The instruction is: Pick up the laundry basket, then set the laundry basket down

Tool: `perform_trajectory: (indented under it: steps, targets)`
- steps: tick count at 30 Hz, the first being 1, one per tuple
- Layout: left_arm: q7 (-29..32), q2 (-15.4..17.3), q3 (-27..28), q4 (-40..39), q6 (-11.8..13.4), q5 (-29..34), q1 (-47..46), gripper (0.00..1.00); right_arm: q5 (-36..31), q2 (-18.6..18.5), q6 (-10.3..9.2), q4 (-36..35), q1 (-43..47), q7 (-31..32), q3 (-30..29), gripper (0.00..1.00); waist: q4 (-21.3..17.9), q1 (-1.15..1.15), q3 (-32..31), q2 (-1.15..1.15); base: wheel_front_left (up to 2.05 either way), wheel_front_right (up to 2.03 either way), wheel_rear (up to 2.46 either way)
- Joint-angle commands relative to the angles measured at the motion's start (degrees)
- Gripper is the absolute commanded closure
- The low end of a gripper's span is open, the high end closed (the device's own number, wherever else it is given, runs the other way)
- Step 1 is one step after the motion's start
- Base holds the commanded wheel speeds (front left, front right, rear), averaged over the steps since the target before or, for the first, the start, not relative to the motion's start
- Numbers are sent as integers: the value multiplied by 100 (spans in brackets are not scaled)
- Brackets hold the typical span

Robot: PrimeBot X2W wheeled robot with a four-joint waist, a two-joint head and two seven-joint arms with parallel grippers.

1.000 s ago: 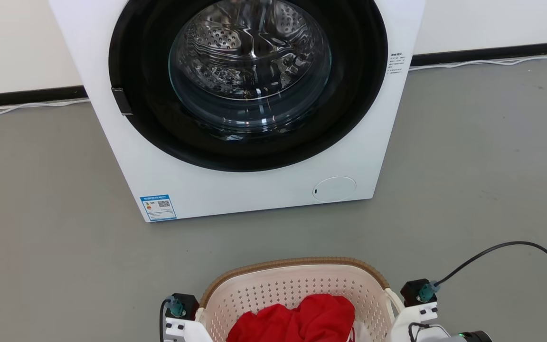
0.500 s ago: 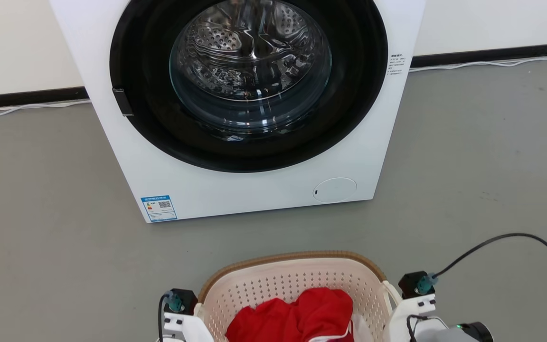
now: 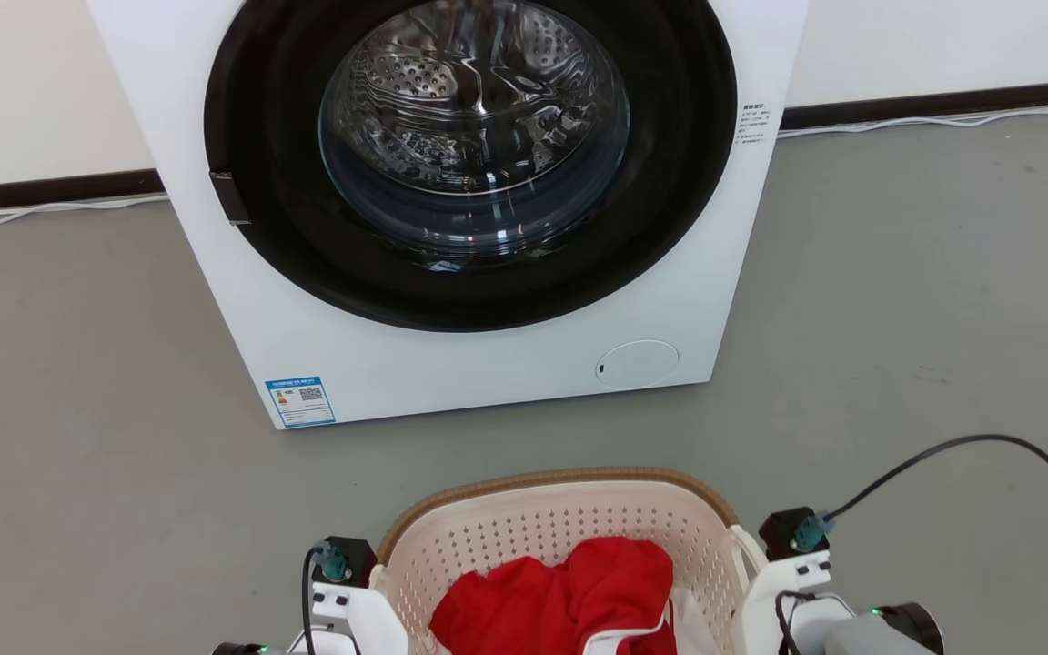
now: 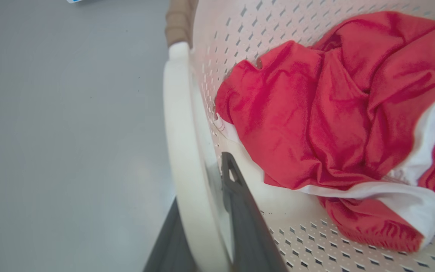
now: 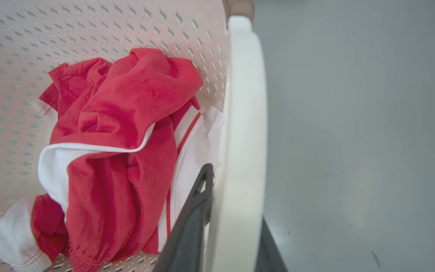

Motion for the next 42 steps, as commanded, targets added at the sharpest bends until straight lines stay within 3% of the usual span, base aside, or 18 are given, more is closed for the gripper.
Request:
perform_trajectory:
  steps: [1,42]
  targets:
    - [-30,24,26,-80,-92,35,-328,100,3,101,101,-153,-314,-78,137,100,-6,0,0,0,0,0,0]
    - [-55,24,-264,64,-76,-150,-432,100,457,101,101,-76,-443,-184,499,100,5,0,85,0,0,0,0]
